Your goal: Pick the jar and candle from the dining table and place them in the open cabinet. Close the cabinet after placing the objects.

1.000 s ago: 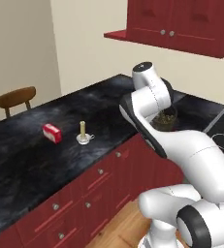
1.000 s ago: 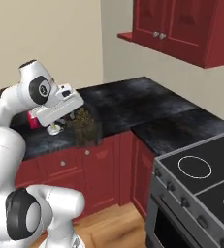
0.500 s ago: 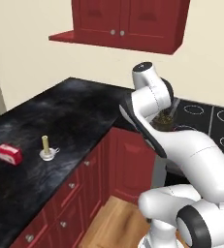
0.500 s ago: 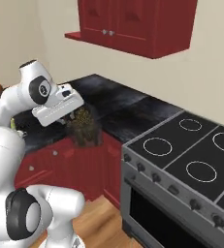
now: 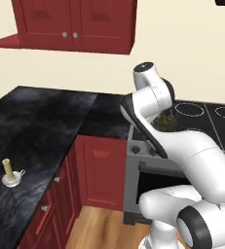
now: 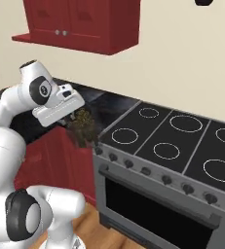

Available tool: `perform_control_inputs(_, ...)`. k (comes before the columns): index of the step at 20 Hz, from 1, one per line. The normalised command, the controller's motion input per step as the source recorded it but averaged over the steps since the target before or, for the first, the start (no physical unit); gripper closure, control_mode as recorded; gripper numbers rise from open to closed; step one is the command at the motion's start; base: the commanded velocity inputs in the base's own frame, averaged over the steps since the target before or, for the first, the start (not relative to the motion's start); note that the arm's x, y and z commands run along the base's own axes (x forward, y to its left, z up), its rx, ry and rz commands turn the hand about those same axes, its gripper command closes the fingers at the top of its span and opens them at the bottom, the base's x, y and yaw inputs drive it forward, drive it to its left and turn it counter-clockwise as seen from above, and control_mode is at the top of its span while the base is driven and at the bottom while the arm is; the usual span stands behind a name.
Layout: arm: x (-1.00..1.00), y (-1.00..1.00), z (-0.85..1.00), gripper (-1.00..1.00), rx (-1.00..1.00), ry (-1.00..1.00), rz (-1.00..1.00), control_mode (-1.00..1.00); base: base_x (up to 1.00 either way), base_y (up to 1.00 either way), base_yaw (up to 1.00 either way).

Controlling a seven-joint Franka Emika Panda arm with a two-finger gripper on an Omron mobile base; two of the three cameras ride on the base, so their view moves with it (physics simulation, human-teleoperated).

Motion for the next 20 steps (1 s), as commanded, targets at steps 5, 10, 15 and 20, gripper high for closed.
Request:
perform_control_inputs(5,0.0,0.0,0.0,1.0,0.0,0.0,0.0,1.0,0.0,-0.11,-0.43)
perform_control_inputs(10,0.0,0.0,0.0,1.0,0.0,0.0,0.0,1.0,0.01,-0.14,-0.41)
perform_control_inputs(15,0.0,0.0,0.0,1.0,0.0,0.0,0.0,1.0,0.05,-0.16,-0.42)
perform_control_inputs(20,0.0,0.0,0.0,1.0,0.0,0.0,0.0,1.0,0.07,-0.2,-0.41)
